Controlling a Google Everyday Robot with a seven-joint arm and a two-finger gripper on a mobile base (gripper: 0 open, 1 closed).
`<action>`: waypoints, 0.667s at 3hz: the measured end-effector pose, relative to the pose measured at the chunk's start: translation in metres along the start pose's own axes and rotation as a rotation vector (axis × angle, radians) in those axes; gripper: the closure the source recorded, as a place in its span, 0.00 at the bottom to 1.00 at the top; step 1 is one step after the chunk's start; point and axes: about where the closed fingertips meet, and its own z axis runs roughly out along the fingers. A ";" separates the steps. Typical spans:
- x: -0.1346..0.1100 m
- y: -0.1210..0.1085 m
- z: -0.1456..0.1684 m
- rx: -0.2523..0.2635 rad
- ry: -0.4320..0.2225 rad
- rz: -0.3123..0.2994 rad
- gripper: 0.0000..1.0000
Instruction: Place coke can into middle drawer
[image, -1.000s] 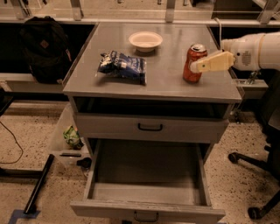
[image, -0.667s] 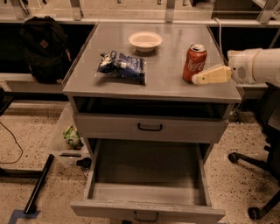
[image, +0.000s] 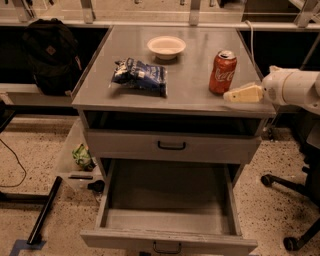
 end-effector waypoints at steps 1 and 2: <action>-0.016 0.000 0.000 -0.026 -0.024 0.016 0.00; -0.040 -0.005 0.009 -0.075 -0.119 0.060 0.00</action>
Offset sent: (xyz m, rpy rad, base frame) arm 0.0689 0.0024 0.1322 0.3192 -0.2569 0.1050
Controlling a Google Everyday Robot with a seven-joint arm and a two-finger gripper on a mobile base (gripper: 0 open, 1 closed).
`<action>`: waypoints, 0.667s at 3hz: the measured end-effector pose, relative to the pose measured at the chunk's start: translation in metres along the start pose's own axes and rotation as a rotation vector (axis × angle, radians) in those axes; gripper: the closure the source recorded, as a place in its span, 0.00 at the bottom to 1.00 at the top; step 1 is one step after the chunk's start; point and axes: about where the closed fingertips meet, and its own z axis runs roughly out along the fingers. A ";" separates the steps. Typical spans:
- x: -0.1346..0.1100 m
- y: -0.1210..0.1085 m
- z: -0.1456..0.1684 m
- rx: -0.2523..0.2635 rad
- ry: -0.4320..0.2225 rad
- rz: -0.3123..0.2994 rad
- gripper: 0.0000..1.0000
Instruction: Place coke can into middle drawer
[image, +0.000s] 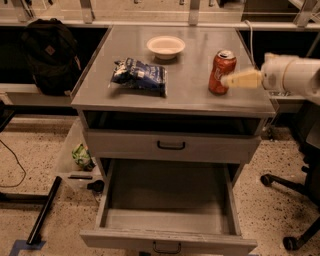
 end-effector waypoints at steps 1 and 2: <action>-0.046 -0.019 0.004 -0.013 -0.125 0.025 0.00; -0.074 -0.031 0.004 -0.016 -0.200 0.036 0.00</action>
Offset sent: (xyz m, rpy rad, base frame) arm 0.0476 -0.0113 0.0990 0.1962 -0.2015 0.0325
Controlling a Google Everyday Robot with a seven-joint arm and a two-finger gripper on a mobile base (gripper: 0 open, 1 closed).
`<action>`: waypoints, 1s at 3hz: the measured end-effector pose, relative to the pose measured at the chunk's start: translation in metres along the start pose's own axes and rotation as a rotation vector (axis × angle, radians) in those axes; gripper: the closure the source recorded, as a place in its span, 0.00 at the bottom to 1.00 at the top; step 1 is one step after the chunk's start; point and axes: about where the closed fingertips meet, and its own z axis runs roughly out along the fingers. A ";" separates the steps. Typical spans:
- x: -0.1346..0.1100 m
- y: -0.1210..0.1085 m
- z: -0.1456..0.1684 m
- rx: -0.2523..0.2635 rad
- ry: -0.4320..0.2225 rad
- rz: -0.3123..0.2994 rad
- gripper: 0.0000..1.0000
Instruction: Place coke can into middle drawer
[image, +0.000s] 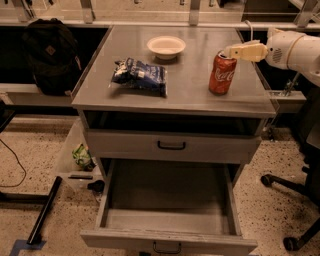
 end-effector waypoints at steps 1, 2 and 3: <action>0.000 0.000 0.000 0.000 0.000 0.000 0.00; 0.009 0.029 -0.012 -0.070 -0.005 0.000 0.00; 0.009 0.029 -0.012 -0.070 -0.005 0.000 0.00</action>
Offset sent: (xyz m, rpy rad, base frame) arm -0.0419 0.0177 -0.0122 0.0091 0.0057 0.0932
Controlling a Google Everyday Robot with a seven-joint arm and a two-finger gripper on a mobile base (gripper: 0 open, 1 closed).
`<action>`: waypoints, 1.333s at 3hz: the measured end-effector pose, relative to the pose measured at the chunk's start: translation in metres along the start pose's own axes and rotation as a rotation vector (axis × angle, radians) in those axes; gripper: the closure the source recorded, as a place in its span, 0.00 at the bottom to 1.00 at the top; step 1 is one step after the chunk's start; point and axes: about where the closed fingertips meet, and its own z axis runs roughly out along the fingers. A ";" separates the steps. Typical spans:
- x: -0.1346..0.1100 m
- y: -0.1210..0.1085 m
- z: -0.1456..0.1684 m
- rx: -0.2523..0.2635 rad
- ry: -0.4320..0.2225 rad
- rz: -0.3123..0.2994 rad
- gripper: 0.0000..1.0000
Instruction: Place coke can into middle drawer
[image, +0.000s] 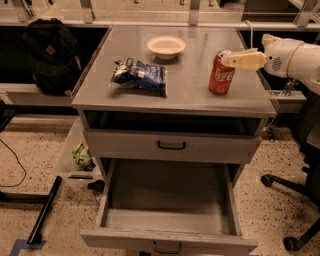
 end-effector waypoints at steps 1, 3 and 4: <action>0.003 0.002 0.004 -0.011 -0.001 0.019 0.00; 0.052 0.068 0.004 -0.166 0.067 0.133 0.00; 0.052 0.068 0.004 -0.166 0.067 0.133 0.00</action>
Offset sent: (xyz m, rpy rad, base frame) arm 0.0028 0.0000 -0.0075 0.0348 0.0244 0.0070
